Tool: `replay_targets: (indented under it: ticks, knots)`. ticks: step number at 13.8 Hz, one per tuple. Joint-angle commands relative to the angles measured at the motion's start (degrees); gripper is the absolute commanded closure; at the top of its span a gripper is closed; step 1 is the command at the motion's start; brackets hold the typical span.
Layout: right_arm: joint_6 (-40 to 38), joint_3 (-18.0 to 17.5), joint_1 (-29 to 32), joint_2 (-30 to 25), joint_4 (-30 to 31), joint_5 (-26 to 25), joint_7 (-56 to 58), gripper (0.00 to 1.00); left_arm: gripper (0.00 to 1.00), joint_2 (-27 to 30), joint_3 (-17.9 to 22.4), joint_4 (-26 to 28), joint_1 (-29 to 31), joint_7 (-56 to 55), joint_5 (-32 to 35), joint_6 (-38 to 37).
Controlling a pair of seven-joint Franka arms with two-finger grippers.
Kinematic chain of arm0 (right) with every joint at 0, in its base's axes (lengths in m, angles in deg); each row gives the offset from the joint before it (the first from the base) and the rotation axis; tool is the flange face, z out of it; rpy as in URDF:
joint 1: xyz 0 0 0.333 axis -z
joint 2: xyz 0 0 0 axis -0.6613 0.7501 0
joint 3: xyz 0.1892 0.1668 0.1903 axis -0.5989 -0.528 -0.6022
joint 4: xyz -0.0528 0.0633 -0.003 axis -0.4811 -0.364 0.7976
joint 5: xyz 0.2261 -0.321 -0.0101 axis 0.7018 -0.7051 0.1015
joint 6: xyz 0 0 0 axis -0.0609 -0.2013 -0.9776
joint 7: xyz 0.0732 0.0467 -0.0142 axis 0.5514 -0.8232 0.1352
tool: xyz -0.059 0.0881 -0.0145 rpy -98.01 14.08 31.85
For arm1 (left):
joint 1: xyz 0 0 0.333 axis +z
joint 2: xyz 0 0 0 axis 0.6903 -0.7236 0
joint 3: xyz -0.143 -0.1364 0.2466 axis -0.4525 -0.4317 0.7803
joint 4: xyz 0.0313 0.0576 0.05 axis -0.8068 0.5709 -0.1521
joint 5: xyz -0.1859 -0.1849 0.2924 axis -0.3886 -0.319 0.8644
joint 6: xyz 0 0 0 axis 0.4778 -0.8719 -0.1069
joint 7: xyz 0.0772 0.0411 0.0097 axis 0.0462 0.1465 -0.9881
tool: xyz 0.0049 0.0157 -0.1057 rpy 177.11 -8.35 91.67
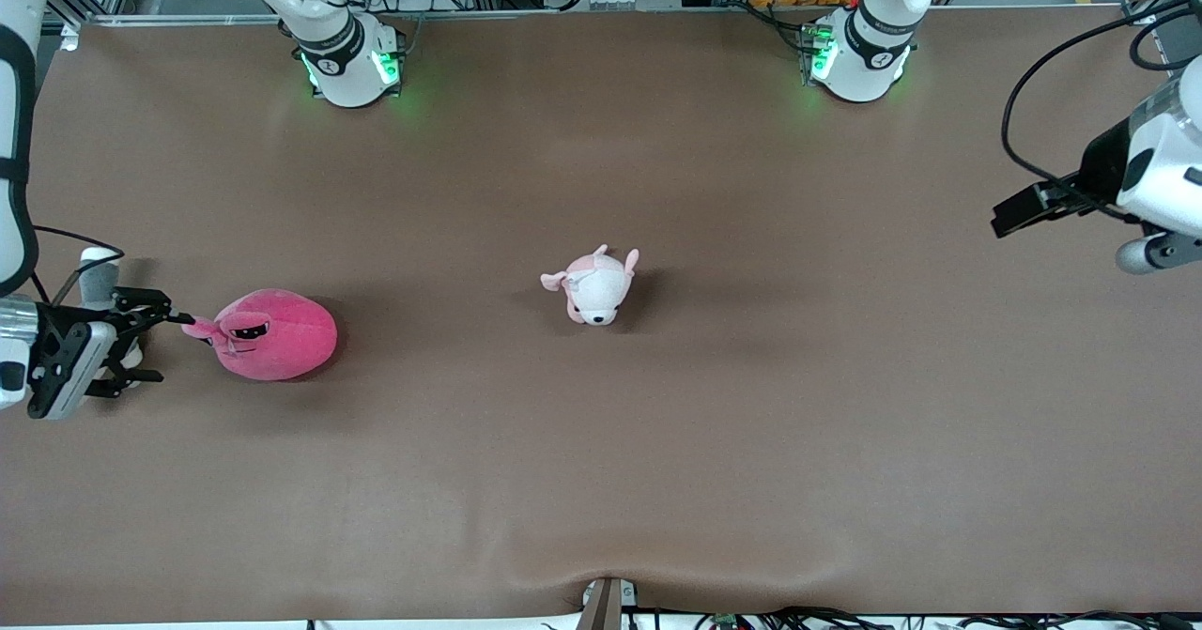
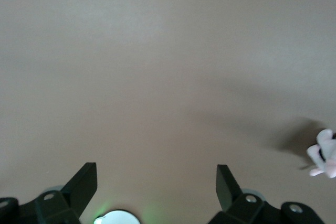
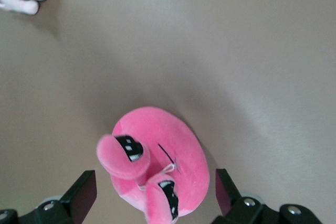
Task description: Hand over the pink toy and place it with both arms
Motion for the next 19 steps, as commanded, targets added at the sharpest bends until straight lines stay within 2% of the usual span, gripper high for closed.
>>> replay_targets:
  ticks: [1,3,5,9,11,19]
  knots:
    - [-0.8,-0.2,-1.9,-4.9,1.5,-2.7,-7.8,0.00,0.00,9.3,5.0,10.4,-1.8,6.1,-2.3,3.8]
    - [-1.4,-0.1,-3.7,-7.5,2.2,-2.9,-10.7,0.00,0.00,12.6,8.8,13.6,-5.4,6.7,-2.4,3.7]
    - [-2.0,0.0,-4.7,-12.4,5.5,-3.0,-13.9,0.00,0.00,14.0,8.6,15.4,-4.9,6.7,-2.4,3.3]
    - [-3.0,-0.2,-5.2,-21.6,12.8,-4.3,-21.9,0.00,0.00,14.0,7.8,14.9,-5.2,6.3,-1.6,1.6]
    - [-4.1,0.2,-7.8,-23.7,13.9,-6.1,-27.7,0.00,0.00,14.2,6.7,14.9,-4.9,6.3,-1.5,1.6]
    - [-7.9,-0.1,-8.1,-29.6,14.0,-14.2,-47.5,0.00,0.00,14.3,5.9,15.0,-4.8,6.2,-1.5,3.2]
